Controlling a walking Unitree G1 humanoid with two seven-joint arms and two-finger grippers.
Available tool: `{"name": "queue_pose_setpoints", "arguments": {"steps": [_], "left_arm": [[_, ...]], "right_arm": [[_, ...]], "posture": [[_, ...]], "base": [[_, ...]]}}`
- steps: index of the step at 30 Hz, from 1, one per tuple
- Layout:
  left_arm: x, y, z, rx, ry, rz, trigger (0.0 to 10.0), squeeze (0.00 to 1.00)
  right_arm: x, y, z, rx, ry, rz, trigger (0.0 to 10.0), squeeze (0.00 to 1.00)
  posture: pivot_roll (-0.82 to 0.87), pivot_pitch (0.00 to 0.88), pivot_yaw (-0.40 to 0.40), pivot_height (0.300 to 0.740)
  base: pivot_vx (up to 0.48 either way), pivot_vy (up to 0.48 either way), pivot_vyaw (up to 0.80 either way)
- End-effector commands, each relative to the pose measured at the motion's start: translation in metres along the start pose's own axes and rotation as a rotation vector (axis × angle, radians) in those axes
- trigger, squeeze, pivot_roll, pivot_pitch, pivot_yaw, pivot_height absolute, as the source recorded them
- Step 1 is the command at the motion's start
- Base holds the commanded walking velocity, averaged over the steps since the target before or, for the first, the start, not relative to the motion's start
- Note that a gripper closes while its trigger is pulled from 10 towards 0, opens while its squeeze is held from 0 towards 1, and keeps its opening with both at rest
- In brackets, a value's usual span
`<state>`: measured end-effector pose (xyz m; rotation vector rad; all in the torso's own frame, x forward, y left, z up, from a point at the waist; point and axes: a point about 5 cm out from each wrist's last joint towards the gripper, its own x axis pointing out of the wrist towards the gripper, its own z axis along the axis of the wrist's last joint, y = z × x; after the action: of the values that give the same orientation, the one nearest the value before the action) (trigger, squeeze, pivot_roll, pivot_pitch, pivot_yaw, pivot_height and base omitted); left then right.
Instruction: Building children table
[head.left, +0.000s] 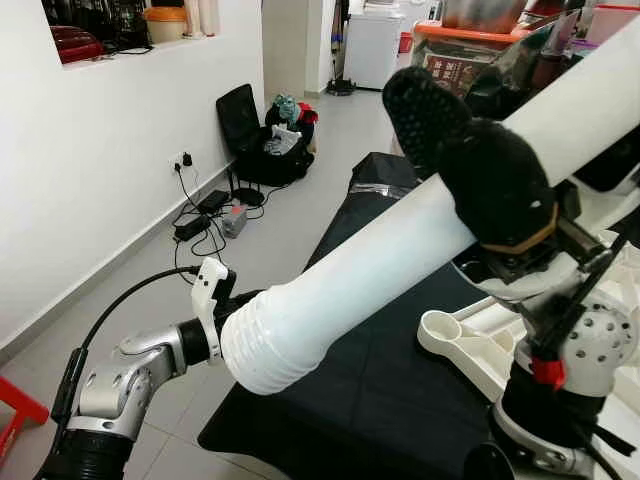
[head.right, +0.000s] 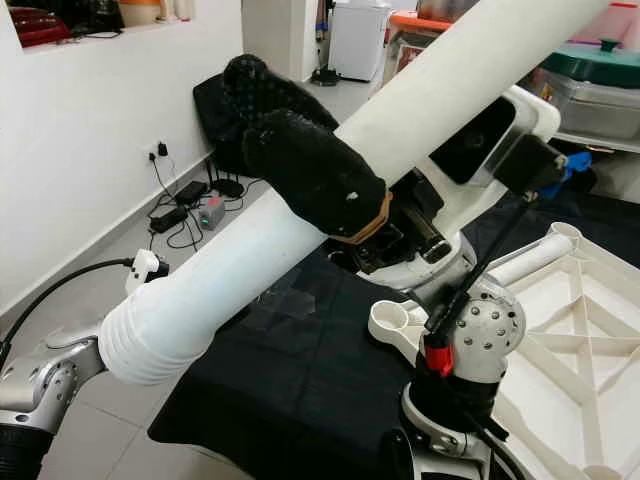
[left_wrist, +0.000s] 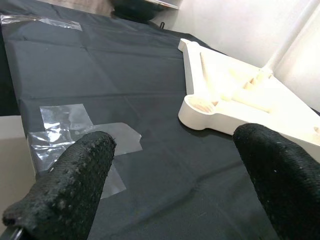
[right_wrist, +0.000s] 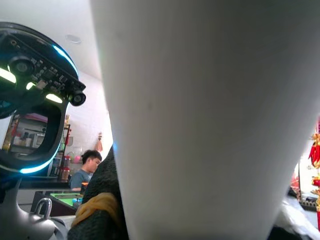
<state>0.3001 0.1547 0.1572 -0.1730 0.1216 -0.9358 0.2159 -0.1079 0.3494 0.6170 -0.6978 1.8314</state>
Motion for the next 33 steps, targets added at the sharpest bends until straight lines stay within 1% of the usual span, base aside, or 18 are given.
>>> {"name": "queue_pose_setpoints", "arguments": {"steps": [1, 11, 12, 15, 16, 17, 18, 20, 21, 22, 23, 25, 26, 28, 29, 31, 32, 33], "left_arm": [[-0.001, -0.002, -0.002, 0.005, 0.028, -0.020, 10.0, 0.00], [-0.001, -0.002, -0.002, 0.002, 0.031, -0.030, 10.0, 0.00], [-0.001, -0.003, -0.001, -0.003, 0.026, -0.033, 10.0, 0.00], [-0.001, -0.003, 0.000, -0.006, 0.023, -0.035, 10.0, 0.00], [-0.001, -0.004, 0.003, -0.025, 0.001, -0.041, 10.0, 0.00], [-0.001, -0.004, 0.003, -0.025, 0.001, -0.041, 10.0, 0.00], [0.000, -0.004, 0.006, -0.035, -0.013, -0.046, 10.0, 0.00], [0.000, -0.004, 0.006, -0.035, -0.013, -0.046, 10.0, 0.00], [-0.001, -0.005, 0.007, -0.038, -0.014, -0.056, 10.0, 0.00], [-0.001, -0.006, 0.007, -0.036, -0.004, -0.074, 10.0, 0.00], [-0.001, -0.006, 0.007, -0.036, -0.004, -0.074, 10.0, 0.00], [-0.003, -0.008, 0.006, -0.028, 0.017, -0.096, 10.0, 0.00], [-0.003, -0.009, 0.006, -0.025, 0.022, -0.100, 10.0, 0.00], [-0.004, -0.008, 0.005, -0.021, 0.027, -0.098, 10.0, 0.00], [-0.004, -0.008, 0.005, -0.021, 0.027, -0.098, 10.0, 0.00], [-0.005, -0.008, 0.005, -0.008, 0.039, -0.098, 10.0, 0.00], [-0.005, -0.008, 0.005, -0.008, 0.039, -0.098, 10.0, 0.00], [-0.006, -0.008, 0.006, -0.002, 0.043, -0.098, 10.0, 0.00]], "right_arm": [[0.002, 0.004, 0.001, -0.019, 0.003, 0.023, 10.0, 0.00], [0.001, 0.004, -0.001, -0.026, 0.009, 0.034, 10.0, 0.00], [0.000, 0.000, -0.002, -0.041, 0.022, -0.002, 10.0, 0.00], [-0.002, -0.002, -0.003, -0.051, 0.032, -0.029, 10.0, 0.00], [-0.008, -0.017, -0.009, -0.092, 0.087, -0.145, 10.0, 0.00], [-0.008, -0.017, -0.009, -0.092, 0.087, -0.145, 10.0, 0.00], [-0.019, -0.032, -0.018, -0.142, 0.169, -0.279, 10.0, 0.00], [-0.019, -0.032, -0.018, -0.142, 0.169, -0.279, 10.0, 0.00], [-0.031, -0.044, -0.029, -0.196, 0.267, -0.391, 10.0, 0.00], [-0.044, -0.054, -0.039, -0.268, 0.377, -0.501, 10.0, 0.00], [-0.044, -0.054, -0.039, -0.268, 0.377, -0.501, 10.0, 0.00], [-0.060, -0.065, -0.048, -0.336, 0.491, -0.619, 10.0, 0.00], [-0.064, -0.067, -0.049, -0.348, 0.515, -0.646, 10.0, 0.00], [-0.074, -0.070, -0.047, -0.356, 0.534, -0.716, 10.0, 0.00], [-0.074, -0.070, -0.047, -0.356, 0.534, -0.716, 10.0, 0.00], [-0.084, -0.073, -0.046, -0.377, 0.581, -0.782, 10.0, 0.00], [-0.084, -0.073, -0.046, -0.377, 0.581, -0.782, 10.0, 0.00], [-0.087, -0.074, -0.046, -0.389, 0.598, -0.810, 10.0, 0.00]], "posture": [[0.09, 0.000, -0.056, 0.740], [0.09, 0.000, -0.053, 0.740], [0.09, 0.000, -0.053, 0.740], [0.09, 0.000, -0.053, 0.740], [0.08, 0.000, -0.051, 0.740], [0.08, 0.000, -0.051, 0.740], [0.09, 0.000, -0.052, 0.740], [0.09, 0.000, -0.052, 0.740], [0.09, 0.000, -0.054, 0.740], [0.09, 0.000, -0.050, 0.740], [0.09, 0.000, -0.050, 0.740], [0.09, 0.000, -0.049, 0.740], [0.09, 0.000, -0.049, 0.740], [0.09, 0.000, -0.049, 0.740], [0.09, 0.000, -0.049, 0.740], [0.09, 0.000, -0.049, 0.740], [0.09, 0.000, -0.049, 0.740], [0.09, 0.000, -0.047, 0.740]], "base": [[0.000, 0.000, 0.00], [0.000, 0.000, 0.00], [0.000, 0.000, 0.00], [0.000, 0.000, 0.00], [0.000, 0.000, 0.00], [0.000, 0.000, 0.00], [0.000, 0.000, 0.00], [0.000, 0.000, 0.00], [0.000, 0.000, 0.00], [0.000, 0.000, 0.00], [0.000, 0.000, 0.00], [0.000, 0.000, 0.00], [0.000, 0.000, 0.00], [0.000, 0.000, 0.00], [0.000, 0.000, 0.00], [0.000, 0.000, 0.00], [0.000, 0.000, 0.00], [0.000, 0.000, 0.00]]}}
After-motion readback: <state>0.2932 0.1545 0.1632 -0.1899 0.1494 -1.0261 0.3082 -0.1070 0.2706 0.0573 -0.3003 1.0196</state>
